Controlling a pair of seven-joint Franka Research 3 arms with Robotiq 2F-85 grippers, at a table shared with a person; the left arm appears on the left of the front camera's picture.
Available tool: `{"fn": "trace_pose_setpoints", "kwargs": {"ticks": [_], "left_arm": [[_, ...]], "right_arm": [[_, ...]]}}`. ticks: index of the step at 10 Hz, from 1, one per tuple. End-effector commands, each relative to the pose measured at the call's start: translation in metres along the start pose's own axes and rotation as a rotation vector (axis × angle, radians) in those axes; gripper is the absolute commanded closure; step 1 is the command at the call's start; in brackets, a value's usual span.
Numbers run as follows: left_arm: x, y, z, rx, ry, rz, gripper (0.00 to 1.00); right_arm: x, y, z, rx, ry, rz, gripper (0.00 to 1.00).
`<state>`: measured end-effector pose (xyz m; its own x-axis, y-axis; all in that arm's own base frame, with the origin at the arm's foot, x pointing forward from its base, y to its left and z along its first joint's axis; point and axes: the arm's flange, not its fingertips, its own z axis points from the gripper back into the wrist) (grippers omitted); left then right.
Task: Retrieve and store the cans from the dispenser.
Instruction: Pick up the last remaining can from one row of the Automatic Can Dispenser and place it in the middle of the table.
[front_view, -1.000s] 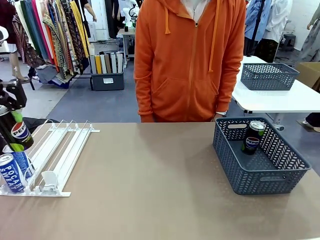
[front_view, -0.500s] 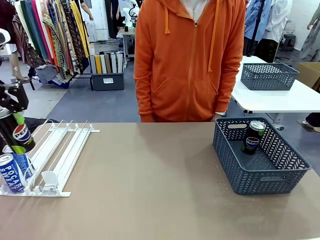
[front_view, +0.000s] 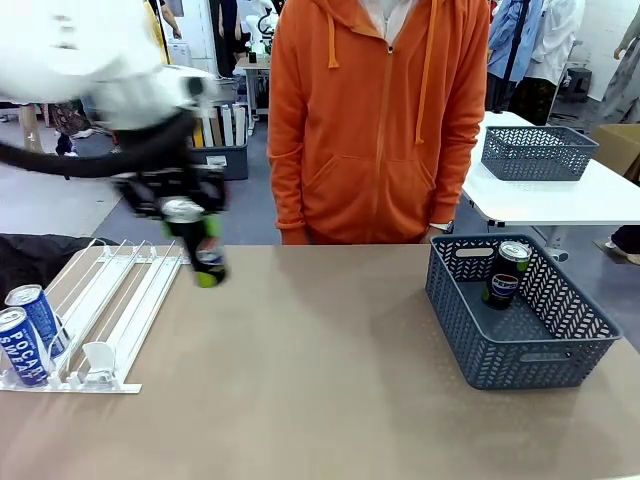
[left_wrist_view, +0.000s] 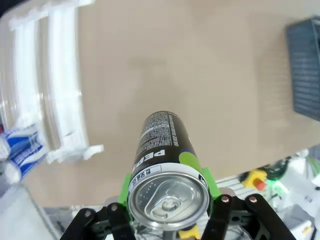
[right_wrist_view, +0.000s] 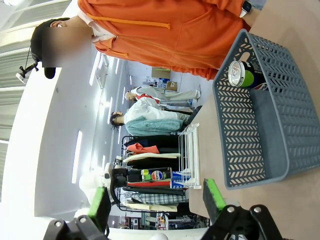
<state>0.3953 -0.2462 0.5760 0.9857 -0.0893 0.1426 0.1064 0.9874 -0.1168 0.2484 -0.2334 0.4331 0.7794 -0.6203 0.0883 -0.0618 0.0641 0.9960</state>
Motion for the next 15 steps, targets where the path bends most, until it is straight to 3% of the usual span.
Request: {"fn": "trace_pose_setpoints", "kwargs": {"ticks": [1, 3, 4, 7, 13, 14, 15], "left_arm": [[0.047, -0.067, -0.022, 0.007, 0.029, -0.081, 1.00], [0.062, -0.126, -0.079, -0.004, 0.054, -0.185, 1.00], [0.068, -0.138, -0.107, -0.020, 0.099, -0.209, 1.00], [0.066, -0.141, -0.160, 0.008, 0.146, -0.232, 1.00], [0.059, -0.131, -0.180, 0.073, 0.138, -0.213, 1.00], [0.059, -0.132, -0.181, 0.077, 0.135, -0.215, 0.94], [0.060, -0.132, -0.181, 0.081, 0.143, -0.210, 0.40]], "right_arm": [[0.002, 0.004, 0.000, 0.019, -0.008, 0.005, 0.00], [0.002, 0.004, 0.000, 0.019, -0.008, 0.005, 0.00], [0.002, 0.004, 0.000, 0.019, -0.008, 0.005, 0.00], [0.002, 0.004, 0.000, 0.019, -0.008, 0.005, 0.00], [0.002, 0.004, 0.000, 0.019, -0.008, 0.005, 0.00], [0.002, 0.004, 0.000, 0.019, -0.008, 0.005, 0.00], [0.002, 0.004, 0.000, 0.019, -0.008, 0.005, 0.00]]}}
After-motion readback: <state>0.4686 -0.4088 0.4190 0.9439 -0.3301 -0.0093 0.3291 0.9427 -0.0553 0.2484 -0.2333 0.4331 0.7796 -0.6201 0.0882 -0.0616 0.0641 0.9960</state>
